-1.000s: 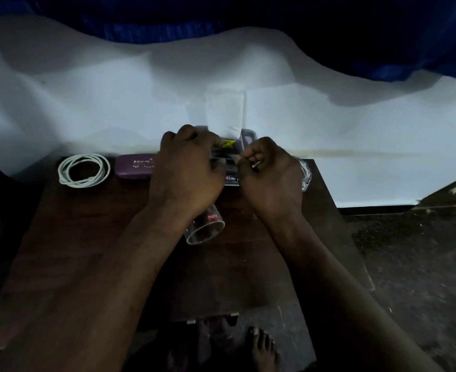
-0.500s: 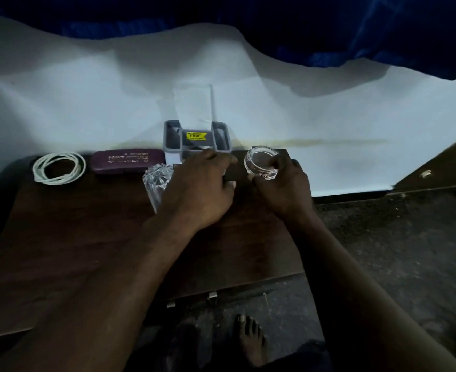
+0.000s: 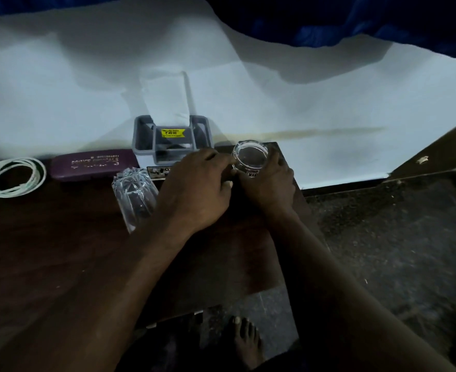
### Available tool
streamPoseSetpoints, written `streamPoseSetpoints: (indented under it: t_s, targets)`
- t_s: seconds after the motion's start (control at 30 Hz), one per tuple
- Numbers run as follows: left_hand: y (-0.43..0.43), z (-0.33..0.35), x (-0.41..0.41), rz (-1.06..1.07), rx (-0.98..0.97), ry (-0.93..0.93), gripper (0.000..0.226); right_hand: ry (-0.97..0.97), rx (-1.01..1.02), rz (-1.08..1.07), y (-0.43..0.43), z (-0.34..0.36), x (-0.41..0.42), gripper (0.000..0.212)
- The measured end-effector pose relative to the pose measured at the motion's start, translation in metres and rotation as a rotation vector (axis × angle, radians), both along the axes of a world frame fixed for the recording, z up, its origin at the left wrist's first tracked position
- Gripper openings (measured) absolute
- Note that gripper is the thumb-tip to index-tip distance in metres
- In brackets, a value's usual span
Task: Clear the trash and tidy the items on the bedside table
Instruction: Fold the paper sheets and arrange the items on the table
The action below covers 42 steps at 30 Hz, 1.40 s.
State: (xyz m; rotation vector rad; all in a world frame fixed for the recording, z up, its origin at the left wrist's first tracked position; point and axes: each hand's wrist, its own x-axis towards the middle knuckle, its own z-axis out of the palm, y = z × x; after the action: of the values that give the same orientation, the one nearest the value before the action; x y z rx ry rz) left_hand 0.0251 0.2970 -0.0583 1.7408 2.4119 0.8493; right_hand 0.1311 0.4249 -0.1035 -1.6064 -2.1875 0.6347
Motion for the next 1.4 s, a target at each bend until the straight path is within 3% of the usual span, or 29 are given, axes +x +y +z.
streamPoseSetpoints:
  t_s: [0.13,0.3,0.43,0.53,0.67,0.8,0.87,1.1,1.4]
  targets:
    - [-0.002,0.003,-0.011,0.023,-0.008,0.011,0.042,-0.037,-0.009,-0.001,0.004,-0.009,-0.011,0.104]
    - [-0.013,0.007,-0.027,0.088,0.0,0.006,0.033,-0.07,0.037,-0.034,0.005,-0.012,-0.021,0.091]
    - [-0.021,0.017,-0.036,0.249,0.013,0.008,0.019,-0.011,0.023,-0.052,0.004,-0.003,-0.025,0.083]
    - [-0.031,0.021,-0.042,0.364,-0.095,0.091,0.032,0.004,0.018,-0.009,-0.003,0.006,-0.028,0.077]
    - [-0.049,0.021,-0.043,0.51,-0.19,0.043,0.061,0.259,-0.19,-0.141,-0.004,0.023,-0.03,0.065]
    - [-0.065,0.012,-0.046,0.583,-0.387,-0.153,0.084,0.929,-0.769,-0.255,-0.003,0.031,-0.017,0.049]
    - [-0.072,0.007,-0.049,0.588,-0.431,-0.283,0.1,1.084,-0.915,-0.303,-0.007,0.03,-0.011,0.054]
    - [-0.078,0.006,-0.052,0.59,-0.478,-0.58,0.127,0.871,-0.814,-0.328,-0.014,0.033,-0.01,0.051]
    - [-0.08,0.016,-0.051,0.613,-0.536,-0.496,0.123,0.836,-0.695,-0.321,-0.008,0.027,-0.016,0.041]
